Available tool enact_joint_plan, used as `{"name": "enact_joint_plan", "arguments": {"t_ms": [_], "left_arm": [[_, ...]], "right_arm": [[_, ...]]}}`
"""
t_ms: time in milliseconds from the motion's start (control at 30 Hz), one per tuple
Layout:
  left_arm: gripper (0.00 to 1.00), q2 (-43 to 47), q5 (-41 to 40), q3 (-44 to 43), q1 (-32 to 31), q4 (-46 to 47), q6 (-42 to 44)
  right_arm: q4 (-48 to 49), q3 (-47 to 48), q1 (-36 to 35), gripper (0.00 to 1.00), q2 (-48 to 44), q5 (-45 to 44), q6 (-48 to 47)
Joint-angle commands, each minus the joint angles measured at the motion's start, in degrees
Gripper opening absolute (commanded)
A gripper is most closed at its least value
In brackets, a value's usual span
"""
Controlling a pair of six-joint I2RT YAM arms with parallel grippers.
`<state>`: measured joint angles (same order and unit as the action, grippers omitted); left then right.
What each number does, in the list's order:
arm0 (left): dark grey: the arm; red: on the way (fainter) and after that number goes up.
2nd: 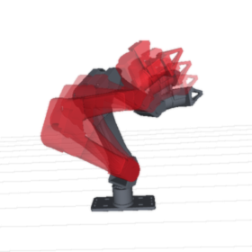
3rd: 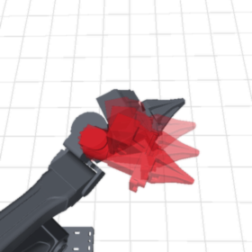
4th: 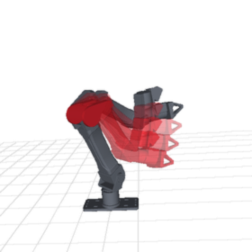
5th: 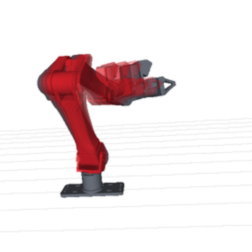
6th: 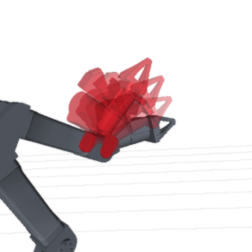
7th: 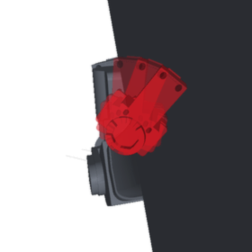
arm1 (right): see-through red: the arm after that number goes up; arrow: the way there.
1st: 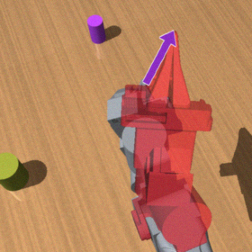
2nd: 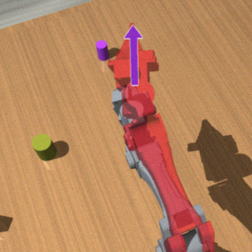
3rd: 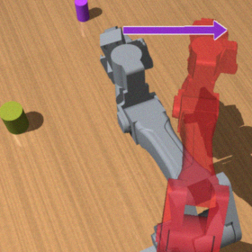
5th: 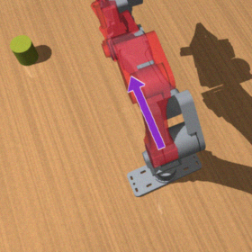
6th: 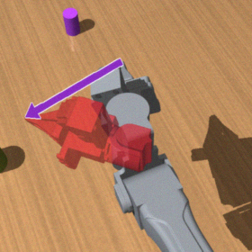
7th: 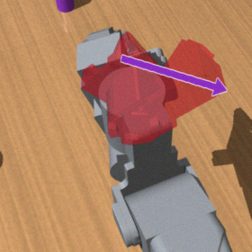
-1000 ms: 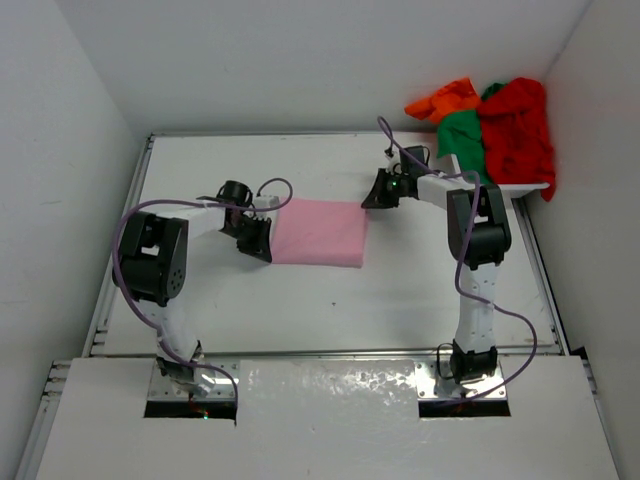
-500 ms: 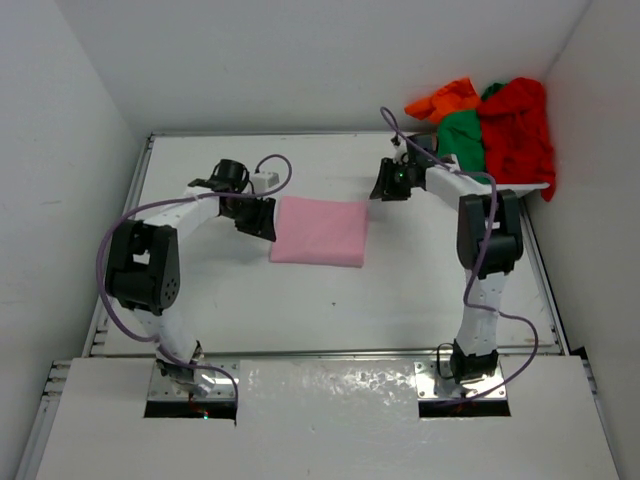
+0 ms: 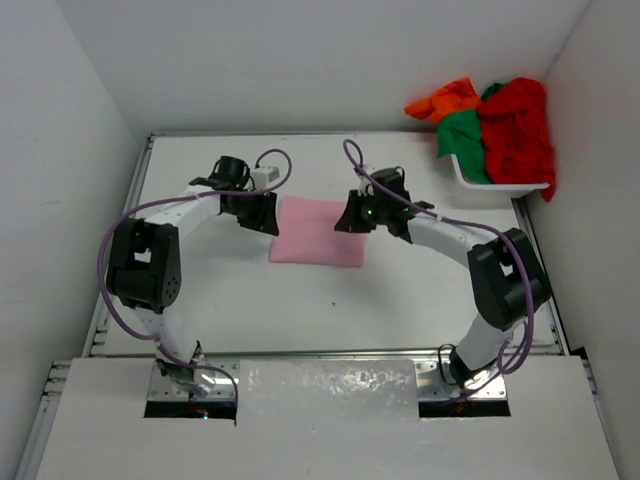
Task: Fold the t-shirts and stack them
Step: Smooth out wrinkles on the folded tshirt
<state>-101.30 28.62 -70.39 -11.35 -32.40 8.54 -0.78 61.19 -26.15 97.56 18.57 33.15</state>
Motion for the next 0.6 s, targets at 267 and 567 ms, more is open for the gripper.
{"name": "enact_joint_plan", "arguments": {"t_ms": [267, 567], "left_arm": [[0.36, -6.45, -2.16, 2.88, -3.32, 8.75, -4.13], [0.33, -8.39, -8.84, 3.33, -4.03, 8.15, -5.02]], "right_arm": [[15.19, -15.48, 1.54, 0.0, 0.0, 2.09, 13.79], [9.48, -17.59, 1.89, 0.0, 1.32, -3.01, 11.24]]}}
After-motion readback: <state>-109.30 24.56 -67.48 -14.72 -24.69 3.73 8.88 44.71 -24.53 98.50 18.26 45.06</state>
